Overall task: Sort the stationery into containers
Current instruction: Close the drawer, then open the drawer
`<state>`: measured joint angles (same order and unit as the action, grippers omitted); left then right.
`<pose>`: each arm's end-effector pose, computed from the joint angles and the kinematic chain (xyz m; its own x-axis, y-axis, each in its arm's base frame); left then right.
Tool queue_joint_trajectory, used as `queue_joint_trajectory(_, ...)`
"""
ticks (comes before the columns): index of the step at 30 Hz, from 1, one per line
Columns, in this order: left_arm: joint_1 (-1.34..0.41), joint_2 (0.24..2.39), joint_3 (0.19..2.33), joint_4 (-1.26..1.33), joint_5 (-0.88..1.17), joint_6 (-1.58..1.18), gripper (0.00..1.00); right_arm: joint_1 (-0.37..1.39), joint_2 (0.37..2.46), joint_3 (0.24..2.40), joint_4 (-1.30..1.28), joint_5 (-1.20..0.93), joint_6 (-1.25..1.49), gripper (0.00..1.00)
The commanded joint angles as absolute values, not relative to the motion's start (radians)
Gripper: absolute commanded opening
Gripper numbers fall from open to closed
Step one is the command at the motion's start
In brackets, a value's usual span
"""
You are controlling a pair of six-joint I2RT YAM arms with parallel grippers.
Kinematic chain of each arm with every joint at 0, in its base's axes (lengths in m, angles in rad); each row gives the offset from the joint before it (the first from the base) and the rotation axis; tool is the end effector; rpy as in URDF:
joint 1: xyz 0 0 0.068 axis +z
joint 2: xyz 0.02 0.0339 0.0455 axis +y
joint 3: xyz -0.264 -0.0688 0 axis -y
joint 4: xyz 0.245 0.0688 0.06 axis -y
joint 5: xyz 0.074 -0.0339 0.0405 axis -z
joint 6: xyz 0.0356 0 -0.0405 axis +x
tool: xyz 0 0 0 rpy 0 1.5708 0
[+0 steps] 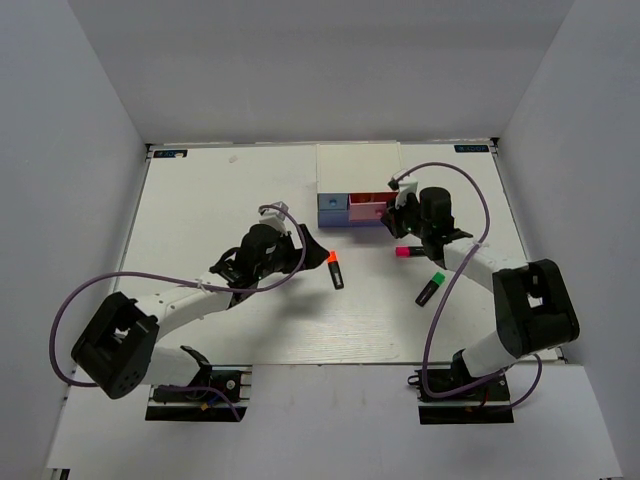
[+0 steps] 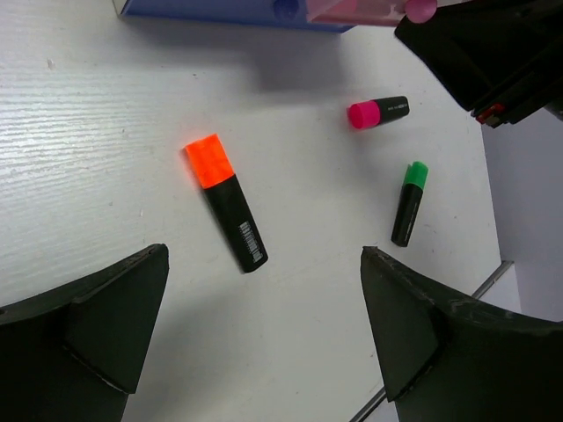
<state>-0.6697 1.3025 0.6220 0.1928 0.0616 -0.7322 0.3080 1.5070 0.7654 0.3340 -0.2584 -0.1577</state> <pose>0.2142 -0.1724 0.2092 -0.7159 -0.2842 -0.6377 0.2469 0.7513 -0.6120 0.3059 0.1069 0.2127 -0.2919 -0.2522 -0.9226 -0.5696 0.8208 -0.0441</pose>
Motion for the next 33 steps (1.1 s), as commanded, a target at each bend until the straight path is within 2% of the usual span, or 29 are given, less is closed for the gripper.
queue_joint_trajectory(1,-0.667,1.324,0.638,0.204,0.055,-0.798,1.00,0.305,1.523,0.830,0.454,-0.192,-0.120,0.16)
queue_joint_trajectory(6,-0.667,1.350,0.656,0.204,0.074,-0.816,1.00,0.305,1.552,0.857,0.477,-0.141,-0.091,0.24)
queue_joint_trajectory(16,-0.667,1.350,0.647,0.195,0.064,-0.816,1.00,0.307,1.578,0.871,0.503,-0.087,-0.029,0.27)
queue_joint_trajectory(19,-0.667,1.350,0.647,0.183,0.055,-0.816,1.00,0.305,1.566,0.873,0.480,-0.147,-0.014,0.22)
queue_joint_trajectory(22,-0.667,1.359,0.658,0.172,0.055,-0.816,1.00,0.308,1.560,0.855,0.448,-0.251,0.029,0.11)
queue_joint_trajectory(26,-0.667,1.359,0.658,0.161,0.055,-0.816,1.00,0.313,1.557,0.801,0.459,-0.307,0.110,0.10)
queue_joint_trajectory(30,-0.667,1.329,0.638,0.152,0.044,-0.827,1.00,0.311,1.554,0.749,0.524,-0.351,0.181,0.24)
queue_joint_trajectory(33,-0.667,1.319,0.626,0.152,0.044,-0.836,1.00,0.310,1.539,0.703,0.596,-0.376,0.219,0.30)
